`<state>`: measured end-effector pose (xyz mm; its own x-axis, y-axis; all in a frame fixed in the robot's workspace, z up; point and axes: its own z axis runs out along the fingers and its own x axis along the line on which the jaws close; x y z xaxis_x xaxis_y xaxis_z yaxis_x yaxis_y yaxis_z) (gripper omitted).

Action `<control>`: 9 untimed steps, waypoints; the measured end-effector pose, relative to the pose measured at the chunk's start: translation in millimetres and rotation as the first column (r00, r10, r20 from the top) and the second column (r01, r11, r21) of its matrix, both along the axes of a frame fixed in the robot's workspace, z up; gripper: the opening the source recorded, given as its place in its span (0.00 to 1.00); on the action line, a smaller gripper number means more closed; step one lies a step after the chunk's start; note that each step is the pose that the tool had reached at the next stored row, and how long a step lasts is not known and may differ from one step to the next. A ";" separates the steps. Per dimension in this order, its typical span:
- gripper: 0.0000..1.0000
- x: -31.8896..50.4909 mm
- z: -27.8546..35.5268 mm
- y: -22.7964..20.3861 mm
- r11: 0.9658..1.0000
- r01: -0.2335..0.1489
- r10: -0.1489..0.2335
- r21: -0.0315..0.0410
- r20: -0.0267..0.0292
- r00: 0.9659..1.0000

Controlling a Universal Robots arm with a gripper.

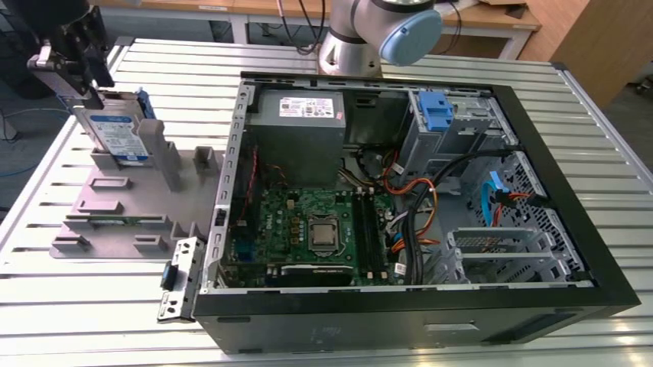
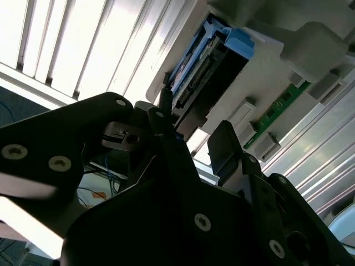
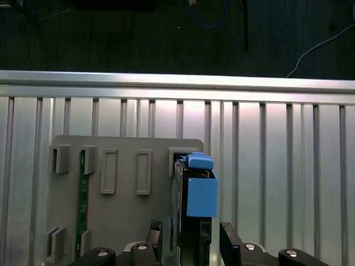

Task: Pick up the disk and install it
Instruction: 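Pick up the disk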

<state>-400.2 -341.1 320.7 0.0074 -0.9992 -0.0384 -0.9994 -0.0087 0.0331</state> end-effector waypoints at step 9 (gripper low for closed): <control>0.53 -5.3 -11.7 -0.2 1.000 -0.023 0.023 0.017 0.000 1.000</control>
